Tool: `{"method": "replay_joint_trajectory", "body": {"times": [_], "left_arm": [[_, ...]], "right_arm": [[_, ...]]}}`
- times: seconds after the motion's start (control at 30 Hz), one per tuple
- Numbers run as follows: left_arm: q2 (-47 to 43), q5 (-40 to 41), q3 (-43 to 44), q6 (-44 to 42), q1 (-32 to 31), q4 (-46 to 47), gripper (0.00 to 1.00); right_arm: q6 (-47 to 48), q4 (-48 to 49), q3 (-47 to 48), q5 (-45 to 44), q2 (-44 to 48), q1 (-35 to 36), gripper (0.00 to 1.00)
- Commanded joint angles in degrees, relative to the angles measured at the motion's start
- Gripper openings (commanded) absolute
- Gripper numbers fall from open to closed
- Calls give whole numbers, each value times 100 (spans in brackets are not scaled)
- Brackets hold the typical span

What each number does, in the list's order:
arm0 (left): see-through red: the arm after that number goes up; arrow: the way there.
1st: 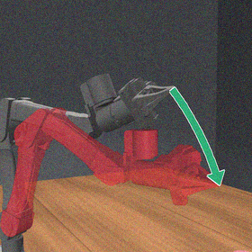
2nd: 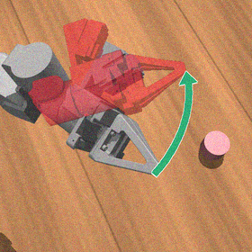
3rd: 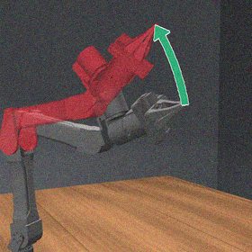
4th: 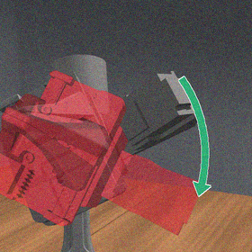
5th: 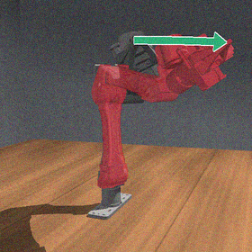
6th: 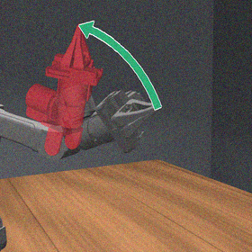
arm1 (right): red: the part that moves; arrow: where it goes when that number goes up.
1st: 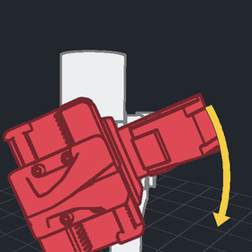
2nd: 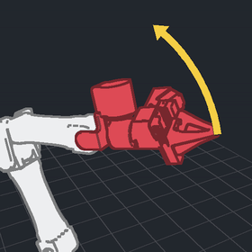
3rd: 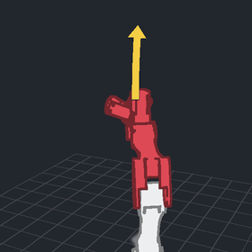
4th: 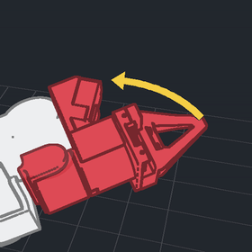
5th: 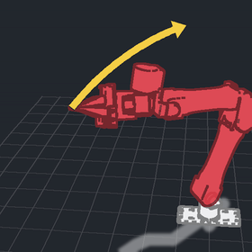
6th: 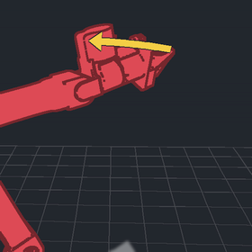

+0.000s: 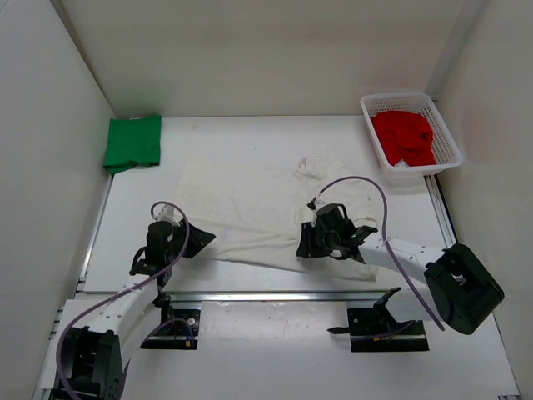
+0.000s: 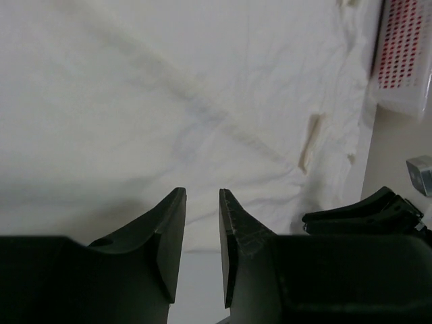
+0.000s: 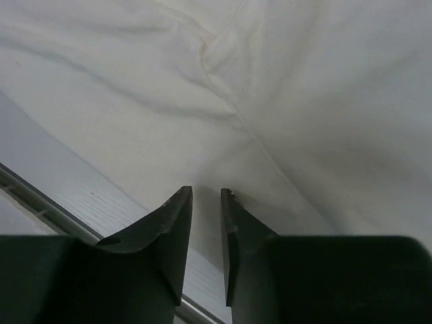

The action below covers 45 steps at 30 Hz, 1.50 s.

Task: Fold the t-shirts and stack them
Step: Fold the flattened tshirt in 1/3 of the way

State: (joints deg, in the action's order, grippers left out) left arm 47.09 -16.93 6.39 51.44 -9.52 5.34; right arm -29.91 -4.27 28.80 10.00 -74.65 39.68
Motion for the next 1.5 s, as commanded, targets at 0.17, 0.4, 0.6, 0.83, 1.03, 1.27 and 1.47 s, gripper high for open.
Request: {"method": "replay_joint_trajectory", "body": {"times": [0.17,0.4,0.6,0.83,1.03,1.27,1.47], "left_arm": [[1739,691,2970,-662,204,-255,42],[3760,700,4245,-502,951,20,51],[4913,1060,5256,-1039,1180,-507,49],[5670,1289,6100,-1654,1259,-1096,49],[5873,1192,6129,-1752,1444,-1062,47],[6101,1297,6435,-1944,1426,-1307,47],[6128,1227,6445,-1945,1584,-1370,47]], "right_arm": [[521,-240,2312,459,-502,-2059,2],[776,-564,4606,186,-3140,-3352,27],[1206,-1084,6223,-77,-4354,-3537,44],[1672,-2146,8252,-358,-5742,-3538,47],[1787,-3147,9941,-245,-6955,-3432,48],[1831,-3773,10700,-525,-7247,-3318,45],[1796,-4029,10928,-70,-7300,-3344,30]]}}
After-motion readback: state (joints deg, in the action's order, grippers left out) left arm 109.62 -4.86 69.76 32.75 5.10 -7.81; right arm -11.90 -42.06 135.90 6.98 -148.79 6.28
